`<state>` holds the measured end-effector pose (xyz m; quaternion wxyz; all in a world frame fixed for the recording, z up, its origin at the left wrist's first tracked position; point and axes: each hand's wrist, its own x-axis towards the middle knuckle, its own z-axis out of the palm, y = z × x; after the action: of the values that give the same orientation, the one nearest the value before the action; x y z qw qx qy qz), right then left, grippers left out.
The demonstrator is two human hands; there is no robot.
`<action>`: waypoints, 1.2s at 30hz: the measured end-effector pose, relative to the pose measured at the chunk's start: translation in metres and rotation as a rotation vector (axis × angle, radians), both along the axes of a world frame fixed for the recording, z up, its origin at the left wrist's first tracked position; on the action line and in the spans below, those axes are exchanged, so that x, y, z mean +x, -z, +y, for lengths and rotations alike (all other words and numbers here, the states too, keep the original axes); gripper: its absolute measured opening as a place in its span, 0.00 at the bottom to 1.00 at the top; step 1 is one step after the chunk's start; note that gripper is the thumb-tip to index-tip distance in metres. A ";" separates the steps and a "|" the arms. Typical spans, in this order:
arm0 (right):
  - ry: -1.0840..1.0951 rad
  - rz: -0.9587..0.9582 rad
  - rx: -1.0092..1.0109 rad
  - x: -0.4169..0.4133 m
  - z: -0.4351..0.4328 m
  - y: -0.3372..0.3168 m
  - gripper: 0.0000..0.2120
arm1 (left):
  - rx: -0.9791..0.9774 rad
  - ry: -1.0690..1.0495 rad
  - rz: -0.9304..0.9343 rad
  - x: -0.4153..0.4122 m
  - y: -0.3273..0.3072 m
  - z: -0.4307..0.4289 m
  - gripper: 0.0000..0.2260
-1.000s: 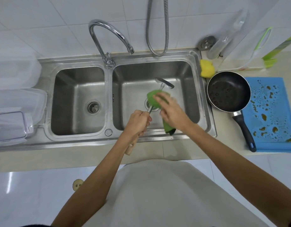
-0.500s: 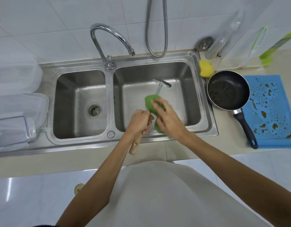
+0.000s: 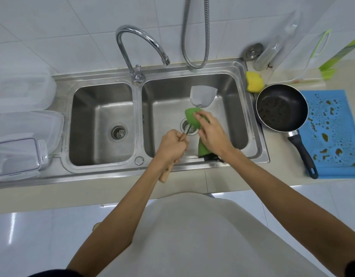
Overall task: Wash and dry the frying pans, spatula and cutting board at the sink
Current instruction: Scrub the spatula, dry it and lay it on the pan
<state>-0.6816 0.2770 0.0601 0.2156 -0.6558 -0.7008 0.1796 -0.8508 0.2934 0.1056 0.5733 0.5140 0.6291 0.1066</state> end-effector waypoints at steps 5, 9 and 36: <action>-0.182 0.002 0.009 -0.028 -0.020 -0.009 0.26 | -0.015 -0.085 -0.034 -0.004 -0.005 0.002 0.10; -0.090 0.012 -0.024 -0.019 -0.011 -0.004 0.24 | 0.033 0.019 0.031 -0.011 0.006 0.001 0.12; 0.049 -0.127 -0.145 -0.062 -0.001 0.030 0.24 | -0.109 -0.059 -0.014 -0.044 0.025 -0.024 0.08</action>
<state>-0.7438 0.2756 0.0297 0.1270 -0.6966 -0.6822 0.1825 -0.8948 0.2691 0.0805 0.6013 0.4624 0.6450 0.0928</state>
